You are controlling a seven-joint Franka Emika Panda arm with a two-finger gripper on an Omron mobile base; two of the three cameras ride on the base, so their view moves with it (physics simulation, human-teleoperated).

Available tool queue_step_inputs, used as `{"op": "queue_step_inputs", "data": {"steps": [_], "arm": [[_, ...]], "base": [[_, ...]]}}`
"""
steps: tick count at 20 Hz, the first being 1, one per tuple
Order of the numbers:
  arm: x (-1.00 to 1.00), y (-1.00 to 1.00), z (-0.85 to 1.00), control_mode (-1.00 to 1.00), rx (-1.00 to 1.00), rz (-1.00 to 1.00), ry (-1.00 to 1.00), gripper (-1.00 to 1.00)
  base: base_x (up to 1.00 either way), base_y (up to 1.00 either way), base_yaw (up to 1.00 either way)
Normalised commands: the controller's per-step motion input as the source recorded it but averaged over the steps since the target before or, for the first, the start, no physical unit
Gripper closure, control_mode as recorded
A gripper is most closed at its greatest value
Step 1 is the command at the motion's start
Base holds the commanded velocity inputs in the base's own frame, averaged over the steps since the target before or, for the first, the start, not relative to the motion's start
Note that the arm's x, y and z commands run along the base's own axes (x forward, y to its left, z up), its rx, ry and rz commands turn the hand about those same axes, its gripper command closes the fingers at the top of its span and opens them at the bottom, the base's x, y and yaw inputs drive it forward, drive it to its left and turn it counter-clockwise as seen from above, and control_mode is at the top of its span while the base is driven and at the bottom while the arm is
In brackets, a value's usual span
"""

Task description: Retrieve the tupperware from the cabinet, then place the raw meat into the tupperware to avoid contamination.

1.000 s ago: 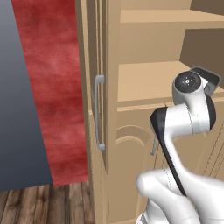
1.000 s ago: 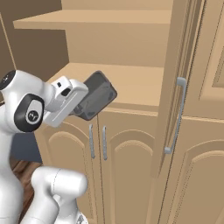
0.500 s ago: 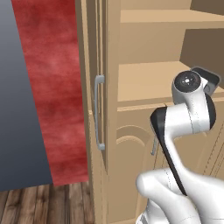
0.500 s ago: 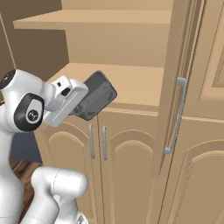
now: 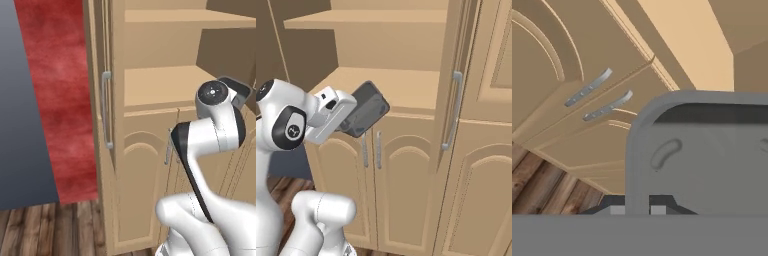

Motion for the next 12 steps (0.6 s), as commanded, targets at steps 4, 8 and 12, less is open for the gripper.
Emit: {"op": "queue_step_inputs", "data": {"steps": [4,8,12], "arm": [[0.00,0.00,0.00,1.00,0.00,0.00,0.00,1.00],[0.00,0.00,0.00,1.00,0.00,0.00,0.00,1.00],[0.00,0.00,0.00,1.00,0.00,0.00,0.00,1.00]], "base": [[-0.52,0.00,-0.03],[-0.44,0.00,-0.02],[-0.35,0.00,0.00]]}}
